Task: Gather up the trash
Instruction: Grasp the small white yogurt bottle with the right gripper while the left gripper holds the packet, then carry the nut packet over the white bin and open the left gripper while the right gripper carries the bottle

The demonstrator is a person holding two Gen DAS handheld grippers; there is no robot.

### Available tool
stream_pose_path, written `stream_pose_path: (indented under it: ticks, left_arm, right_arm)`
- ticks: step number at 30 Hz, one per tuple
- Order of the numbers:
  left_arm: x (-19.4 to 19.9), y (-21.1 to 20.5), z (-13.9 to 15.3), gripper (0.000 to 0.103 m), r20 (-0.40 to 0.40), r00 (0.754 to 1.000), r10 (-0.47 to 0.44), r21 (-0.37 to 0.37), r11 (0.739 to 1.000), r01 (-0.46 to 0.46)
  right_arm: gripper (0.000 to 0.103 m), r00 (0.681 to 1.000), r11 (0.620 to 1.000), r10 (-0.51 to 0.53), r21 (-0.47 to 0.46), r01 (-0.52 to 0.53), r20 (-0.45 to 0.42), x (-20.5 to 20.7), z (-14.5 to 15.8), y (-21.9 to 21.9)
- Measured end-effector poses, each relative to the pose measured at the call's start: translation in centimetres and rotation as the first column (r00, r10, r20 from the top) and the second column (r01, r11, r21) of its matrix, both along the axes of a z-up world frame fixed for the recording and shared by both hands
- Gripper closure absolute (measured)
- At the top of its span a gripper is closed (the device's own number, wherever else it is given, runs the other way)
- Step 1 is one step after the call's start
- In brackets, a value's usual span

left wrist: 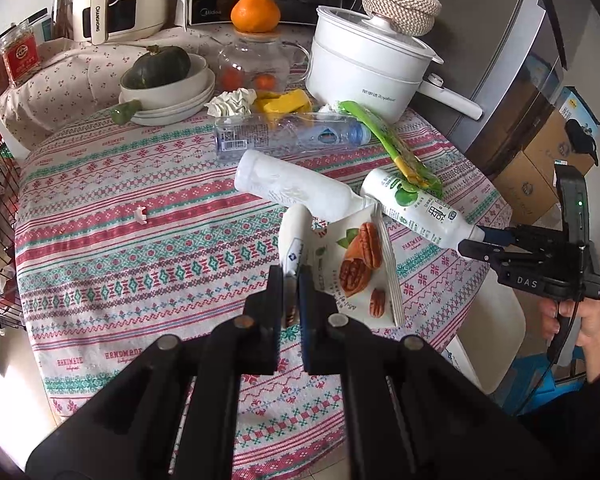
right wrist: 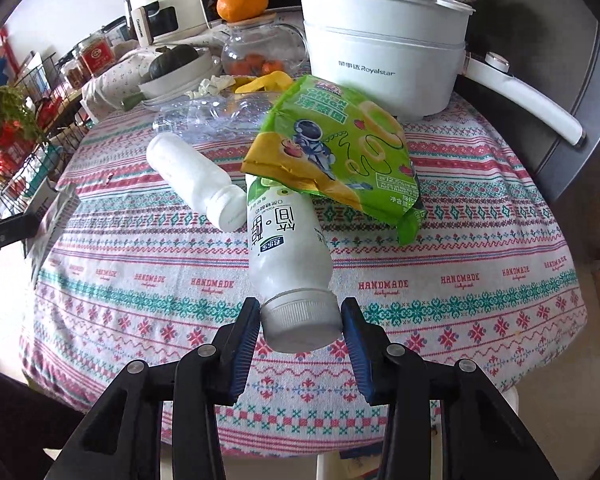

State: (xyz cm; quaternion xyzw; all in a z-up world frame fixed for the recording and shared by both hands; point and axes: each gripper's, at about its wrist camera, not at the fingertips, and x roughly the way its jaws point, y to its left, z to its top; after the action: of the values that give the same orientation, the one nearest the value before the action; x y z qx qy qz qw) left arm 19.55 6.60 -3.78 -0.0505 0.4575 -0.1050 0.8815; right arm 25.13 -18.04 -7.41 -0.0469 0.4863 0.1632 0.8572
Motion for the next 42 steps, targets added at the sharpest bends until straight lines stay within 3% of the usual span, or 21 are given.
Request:
stream_pose_path:
  ticks: [9, 17, 23, 30, 37, 42]
  left_arm:
    - [-1.6, -1.7, 1.3, 0.094, 0.053, 0.997, -0.062, 0.027, 0.998, 0.06]
    - [-3.3, -4.6, 1.5, 0.094, 0.076, 0.987, -0.142, 0.061, 0.989, 0.137]
    - [-4.5, -8.4, 1.3, 0.094, 0.086, 0.968, -0.236, 0.075, 0.97, 0.23]
    - [-5.7, -14.5, 0.0, 0.094, 0.069, 0.928, -0.366, 0.095, 0.928, 0.359]
    - [-7.0, -21.9, -2.5, 0.094, 0.046, 0.863, -0.504, 0.138, 0.859, 0.494]
    - [-7.1, -26.0, -5.1, 0.093, 0.0, 0.832, -0.554, 0.166, 0.821, 0.547]
  right_arm:
    - [0.061, 0.992, 0.997, -0.057, 0.048, 0.052, 0.112, -5.7, 4.9, -1.7]
    - [0.062, 0.975, 0.98, -0.182, 0.106, 0.169, 0.125, -9.1, 7.3, -5.5]
    - [0.062, 0.944, 0.95, -0.3, 0.127, 0.284, 0.134, -12.9, 8.1, -9.6]
    - [0.062, 0.9, 0.91, -0.411, 0.128, 0.395, 0.144, -15.8, 8.2, -14.4]
    - [0.062, 0.867, 0.871, -0.49, 0.109, 0.48, 0.092, -17.1, 6.4, -18.6]
    - [0.062, 0.848, 0.85, -0.525, 0.106, 0.517, 0.069, -17.8, 5.7, -20.6]
